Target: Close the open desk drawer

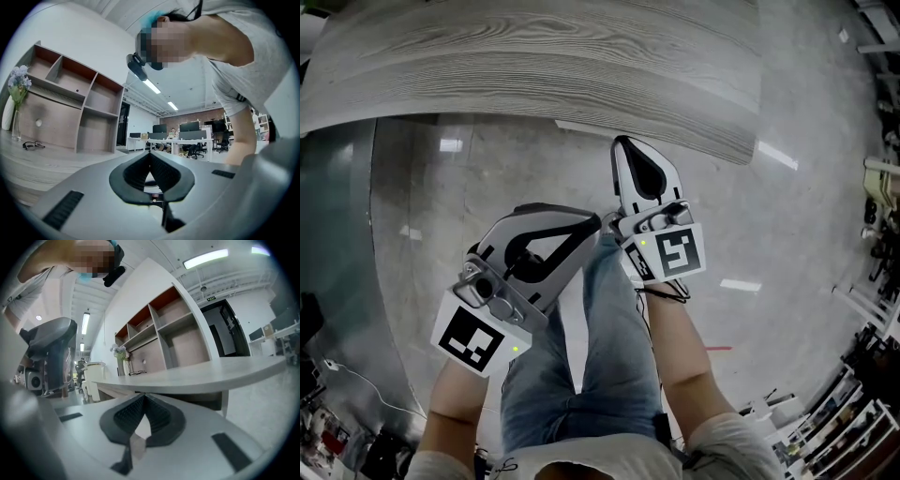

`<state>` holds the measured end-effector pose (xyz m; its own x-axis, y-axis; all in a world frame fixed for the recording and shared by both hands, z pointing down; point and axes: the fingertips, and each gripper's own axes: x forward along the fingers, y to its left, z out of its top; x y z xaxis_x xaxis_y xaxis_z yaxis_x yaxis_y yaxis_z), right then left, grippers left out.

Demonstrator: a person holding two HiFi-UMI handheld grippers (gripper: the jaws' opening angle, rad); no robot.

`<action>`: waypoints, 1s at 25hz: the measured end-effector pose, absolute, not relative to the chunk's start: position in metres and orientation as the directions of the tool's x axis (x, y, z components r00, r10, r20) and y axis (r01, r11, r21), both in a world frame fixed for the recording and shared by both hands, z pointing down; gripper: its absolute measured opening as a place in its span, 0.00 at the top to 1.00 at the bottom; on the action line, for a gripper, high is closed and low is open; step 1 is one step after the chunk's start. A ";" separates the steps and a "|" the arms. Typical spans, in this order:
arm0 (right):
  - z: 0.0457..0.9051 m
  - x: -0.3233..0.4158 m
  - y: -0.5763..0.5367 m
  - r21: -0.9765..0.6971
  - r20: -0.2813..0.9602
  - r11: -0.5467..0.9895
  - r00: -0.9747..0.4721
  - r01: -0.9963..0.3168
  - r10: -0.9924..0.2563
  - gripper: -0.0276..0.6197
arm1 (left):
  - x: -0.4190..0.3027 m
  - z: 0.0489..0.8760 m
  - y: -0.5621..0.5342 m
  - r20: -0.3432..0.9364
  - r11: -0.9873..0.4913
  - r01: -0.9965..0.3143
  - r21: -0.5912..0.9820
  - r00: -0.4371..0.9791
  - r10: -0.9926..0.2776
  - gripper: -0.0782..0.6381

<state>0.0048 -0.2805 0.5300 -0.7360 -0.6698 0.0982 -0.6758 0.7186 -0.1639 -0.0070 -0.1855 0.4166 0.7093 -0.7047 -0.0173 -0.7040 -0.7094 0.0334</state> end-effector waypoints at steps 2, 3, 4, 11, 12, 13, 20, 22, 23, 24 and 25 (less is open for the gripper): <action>0.518 0.006 -0.277 -0.157 0.092 0.720 -0.736 -0.675 -0.670 0.95 | -0.006 0.408 -0.184 -0.023 -0.713 -0.701 0.028 0.713 -0.701 0.88; 0.511 0.007 -0.275 -0.156 0.089 0.721 -0.737 -0.675 -0.670 0.95 | -0.006 0.404 -0.184 -0.026 -0.715 -0.699 0.025 0.715 -0.699 0.88; 0.503 0.007 -0.273 -0.156 0.085 0.722 -0.737 -0.674 -0.670 0.95 | -0.005 0.398 -0.183 -0.028 -0.717 -0.697 0.021 0.716 -0.697 0.88; 0.431 0.012 -0.242 -0.150 0.071 0.736 -0.749 -0.661 -0.659 0.95 | -0.004 0.352 -0.163 -0.035 -0.722 -0.692 -0.010 0.722 -0.691 0.88; 0.421 0.011 -0.238 -0.148 0.065 0.740 -0.753 -0.656 -0.655 0.95 | -0.004 0.347 -0.160 -0.030 -0.723 -0.691 -0.020 0.723 -0.690 0.88; 0.410 0.010 -0.232 -0.143 0.061 0.745 -0.757 -0.652 -0.650 0.95 | -0.004 0.342 -0.158 -0.025 -0.724 -0.689 -0.027 0.725 -0.689 0.88; 0.336 0.011 -0.189 -0.092 0.040 0.775 -0.780 -0.625 -0.624 0.95 | -0.005 0.298 -0.137 -0.020 -0.721 -0.691 -0.049 0.722 -0.691 0.88; 0.314 0.014 -0.179 -0.085 0.028 0.775 -0.779 -0.626 -0.626 0.95 | -0.006 0.285 -0.131 -0.023 -0.718 -0.694 -0.058 0.720 -0.694 0.88; 0.303 0.015 -0.173 -0.080 0.020 0.776 -0.779 -0.626 -0.627 0.95 | -0.006 0.279 -0.127 -0.026 -0.716 -0.695 -0.063 0.718 -0.695 0.88; 0.292 0.016 -0.165 -0.075 0.011 0.776 -0.779 -0.626 -0.627 0.95 | -0.007 0.272 -0.122 -0.030 -0.713 -0.698 -0.064 0.716 -0.698 0.88; 0.282 0.016 -0.158 -0.072 0.004 0.776 -0.778 -0.626 -0.628 0.95 | -0.007 0.266 -0.117 -0.034 -0.711 -0.701 -0.064 0.713 -0.700 0.88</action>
<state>0.0165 -0.1576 0.2817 -0.7783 -0.6278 0.0038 -0.6264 0.7762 -0.0717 -0.0073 -0.1169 0.2663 0.7131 -0.7002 -0.0342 -0.7008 -0.7105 -0.0636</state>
